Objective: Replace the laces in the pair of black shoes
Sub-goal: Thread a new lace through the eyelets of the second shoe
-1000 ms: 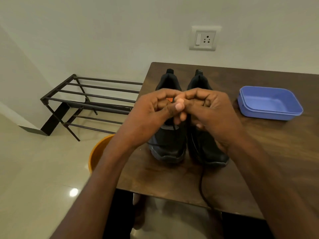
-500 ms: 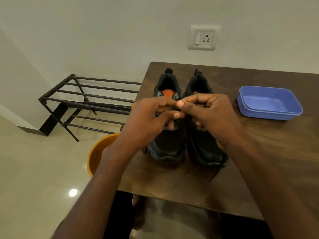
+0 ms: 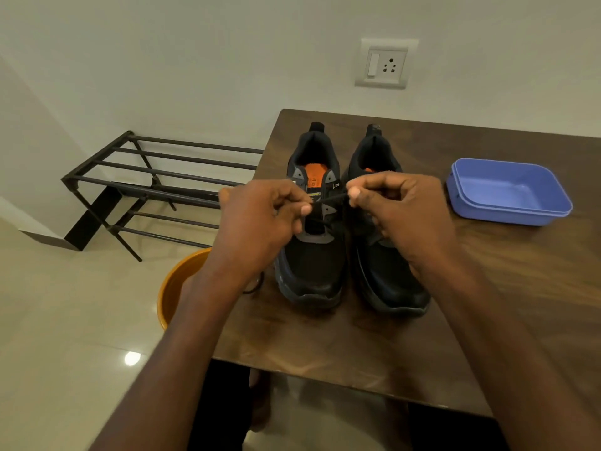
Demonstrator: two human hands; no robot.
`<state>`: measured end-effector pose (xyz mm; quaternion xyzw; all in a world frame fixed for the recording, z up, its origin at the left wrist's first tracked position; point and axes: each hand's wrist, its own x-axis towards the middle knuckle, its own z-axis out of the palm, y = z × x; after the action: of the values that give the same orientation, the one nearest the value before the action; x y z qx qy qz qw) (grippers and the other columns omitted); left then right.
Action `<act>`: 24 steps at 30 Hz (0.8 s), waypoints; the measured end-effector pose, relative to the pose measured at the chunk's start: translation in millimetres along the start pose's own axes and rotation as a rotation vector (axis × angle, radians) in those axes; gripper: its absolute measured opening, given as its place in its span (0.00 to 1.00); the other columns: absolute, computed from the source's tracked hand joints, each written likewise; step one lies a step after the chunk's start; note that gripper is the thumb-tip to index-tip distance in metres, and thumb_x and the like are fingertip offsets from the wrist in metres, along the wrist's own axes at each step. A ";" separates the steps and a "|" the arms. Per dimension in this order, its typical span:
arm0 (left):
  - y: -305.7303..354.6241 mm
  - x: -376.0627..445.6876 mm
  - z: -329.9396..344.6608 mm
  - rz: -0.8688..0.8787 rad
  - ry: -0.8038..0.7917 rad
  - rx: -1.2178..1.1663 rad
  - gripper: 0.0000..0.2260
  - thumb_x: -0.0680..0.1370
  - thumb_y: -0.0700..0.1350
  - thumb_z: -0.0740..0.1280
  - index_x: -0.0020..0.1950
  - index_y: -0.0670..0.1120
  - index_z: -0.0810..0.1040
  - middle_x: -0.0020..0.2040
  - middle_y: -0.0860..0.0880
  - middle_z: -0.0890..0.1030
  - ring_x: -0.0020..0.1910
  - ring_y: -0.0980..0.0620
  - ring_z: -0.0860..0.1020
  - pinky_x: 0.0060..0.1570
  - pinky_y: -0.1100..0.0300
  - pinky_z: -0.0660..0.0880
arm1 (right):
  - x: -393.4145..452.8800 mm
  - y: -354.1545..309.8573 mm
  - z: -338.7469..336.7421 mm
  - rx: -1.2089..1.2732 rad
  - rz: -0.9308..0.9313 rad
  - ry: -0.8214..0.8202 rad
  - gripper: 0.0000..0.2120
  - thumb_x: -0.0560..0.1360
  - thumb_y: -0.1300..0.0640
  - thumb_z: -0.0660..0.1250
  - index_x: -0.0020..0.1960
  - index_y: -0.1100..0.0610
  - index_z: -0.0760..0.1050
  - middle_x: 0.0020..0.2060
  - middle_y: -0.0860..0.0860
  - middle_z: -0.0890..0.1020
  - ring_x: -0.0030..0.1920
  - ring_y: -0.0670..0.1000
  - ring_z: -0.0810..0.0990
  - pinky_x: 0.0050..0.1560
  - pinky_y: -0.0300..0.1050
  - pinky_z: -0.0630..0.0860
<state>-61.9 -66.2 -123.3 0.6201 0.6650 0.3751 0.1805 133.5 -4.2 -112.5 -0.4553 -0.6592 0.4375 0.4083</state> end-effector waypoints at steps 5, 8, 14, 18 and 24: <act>-0.6 1.7 8.3 0.058 0.004 -0.046 0.08 0.79 0.44 0.74 0.57 0.49 0.84 0.47 0.56 0.84 0.49 0.63 0.80 0.50 0.73 0.75 | 1.5 5.2 10.3 -0.131 -0.055 -0.055 0.09 0.80 0.62 0.69 0.54 0.50 0.85 0.47 0.41 0.85 0.46 0.34 0.82 0.44 0.29 0.77; 4.4 4.5 17.8 0.043 0.008 -0.141 0.06 0.79 0.42 0.73 0.56 0.48 0.84 0.45 0.54 0.85 0.45 0.61 0.83 0.47 0.68 0.79 | 0.1 4.6 19.7 -0.073 -0.073 -0.069 0.09 0.80 0.63 0.70 0.56 0.53 0.84 0.45 0.45 0.86 0.43 0.38 0.83 0.39 0.29 0.76; -3.4 4.9 18.5 -0.024 0.064 -0.115 0.06 0.81 0.42 0.71 0.55 0.50 0.85 0.41 0.55 0.84 0.43 0.59 0.83 0.47 0.63 0.82 | 3.1 12.9 26.4 0.023 0.007 0.229 0.06 0.76 0.58 0.75 0.46 0.47 0.83 0.40 0.46 0.86 0.41 0.43 0.85 0.39 0.36 0.79; -1.1 3.3 20.9 0.050 0.095 -0.121 0.07 0.80 0.45 0.72 0.58 0.51 0.85 0.49 0.56 0.86 0.50 0.61 0.83 0.53 0.60 0.82 | 2.6 10.9 32.3 -0.060 -0.068 0.099 0.05 0.78 0.60 0.74 0.50 0.50 0.85 0.43 0.45 0.87 0.45 0.43 0.85 0.44 0.38 0.81; -6.1 1.5 24.3 0.015 0.218 -0.012 0.05 0.81 0.42 0.70 0.54 0.49 0.85 0.43 0.57 0.83 0.43 0.60 0.82 0.45 0.65 0.80 | 5.4 14.2 46.7 -0.330 -0.102 0.225 0.08 0.82 0.55 0.67 0.58 0.52 0.83 0.46 0.44 0.84 0.46 0.42 0.83 0.51 0.42 0.82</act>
<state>-49.2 -57.8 -143.2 0.5796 0.6737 0.4455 0.1080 91.8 -5.7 -138.5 -0.5282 -0.6943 0.2489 0.4207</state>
